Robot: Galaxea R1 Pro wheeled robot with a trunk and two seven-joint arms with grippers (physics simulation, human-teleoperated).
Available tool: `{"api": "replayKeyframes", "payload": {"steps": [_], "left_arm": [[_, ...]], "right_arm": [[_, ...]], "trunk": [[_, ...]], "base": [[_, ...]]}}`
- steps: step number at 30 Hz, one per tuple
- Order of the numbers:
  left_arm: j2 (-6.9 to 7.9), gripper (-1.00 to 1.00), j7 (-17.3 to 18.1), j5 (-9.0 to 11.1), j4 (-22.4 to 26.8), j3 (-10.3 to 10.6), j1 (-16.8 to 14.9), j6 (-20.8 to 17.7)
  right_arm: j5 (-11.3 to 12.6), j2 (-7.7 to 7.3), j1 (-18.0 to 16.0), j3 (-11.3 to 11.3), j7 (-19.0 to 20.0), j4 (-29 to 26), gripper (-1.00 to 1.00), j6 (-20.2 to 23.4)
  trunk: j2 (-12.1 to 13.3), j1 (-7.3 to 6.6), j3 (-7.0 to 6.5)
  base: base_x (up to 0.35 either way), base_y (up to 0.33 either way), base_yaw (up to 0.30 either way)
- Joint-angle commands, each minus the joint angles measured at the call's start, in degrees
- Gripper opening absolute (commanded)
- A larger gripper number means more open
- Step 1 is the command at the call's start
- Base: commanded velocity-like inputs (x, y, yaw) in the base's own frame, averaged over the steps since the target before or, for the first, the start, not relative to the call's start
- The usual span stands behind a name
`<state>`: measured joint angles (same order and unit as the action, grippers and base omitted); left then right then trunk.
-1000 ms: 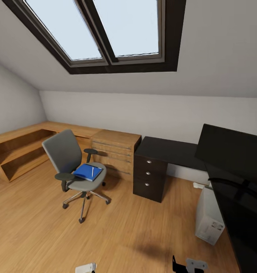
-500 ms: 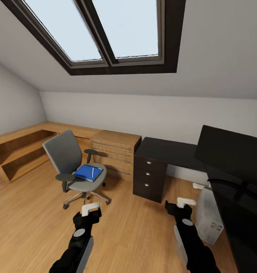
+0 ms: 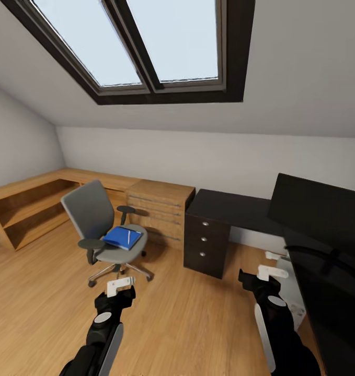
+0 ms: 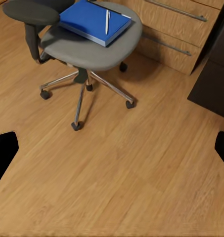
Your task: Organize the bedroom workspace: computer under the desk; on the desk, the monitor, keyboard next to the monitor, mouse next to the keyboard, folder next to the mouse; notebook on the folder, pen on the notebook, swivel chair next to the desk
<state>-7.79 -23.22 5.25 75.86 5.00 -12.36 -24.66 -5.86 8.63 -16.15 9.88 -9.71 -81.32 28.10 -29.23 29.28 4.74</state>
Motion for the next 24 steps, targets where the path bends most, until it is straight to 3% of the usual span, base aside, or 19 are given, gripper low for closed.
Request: {"api": "replayKeyframes", "payload": {"steps": [1, 8, 16, 24], "left_arm": [[0.03, 1.0, -0.5, 0.6, 0.1, 0.1, 0.1, -0.2], [0.01, 1.0, -0.5, 0.6, 0.0, 0.2, 0.6, -0.1], [-0.12, 1.0, -0.5, 0.5, -0.8, 0.3, 0.6, -0.2], [-0.28, 1.0, -0.5, 0.5, -1.0, 0.3, 0.6, -0.2]], "right_arm": [[-0.6, 0.07, 0.0, 0.1, 0.1, -0.1, 1.0, 0.4], [-0.6, 0.24, 0.1, 0.0, 0.0, -0.1, 1.0, 0.5], [-0.6, 0.19, 0.1, 0.1, 0.0, -0.1, 1.0, 0.5], [-0.6, -0.05, 0.1, 0.1, 0.0, -0.1, 1.0, 0.3]], "trunk": [[0.3, -0.21, -0.06], [3.1, -1.75, -1.33], [6.3, -3.5, -2.96], [6.3, -3.5, -3.08]], "base": [[-0.198, 0.0, 0.0], [-0.319, 0.0, -0.013], [-0.327, -0.063, -0.196], [-0.195, -0.131, -0.26]]}}
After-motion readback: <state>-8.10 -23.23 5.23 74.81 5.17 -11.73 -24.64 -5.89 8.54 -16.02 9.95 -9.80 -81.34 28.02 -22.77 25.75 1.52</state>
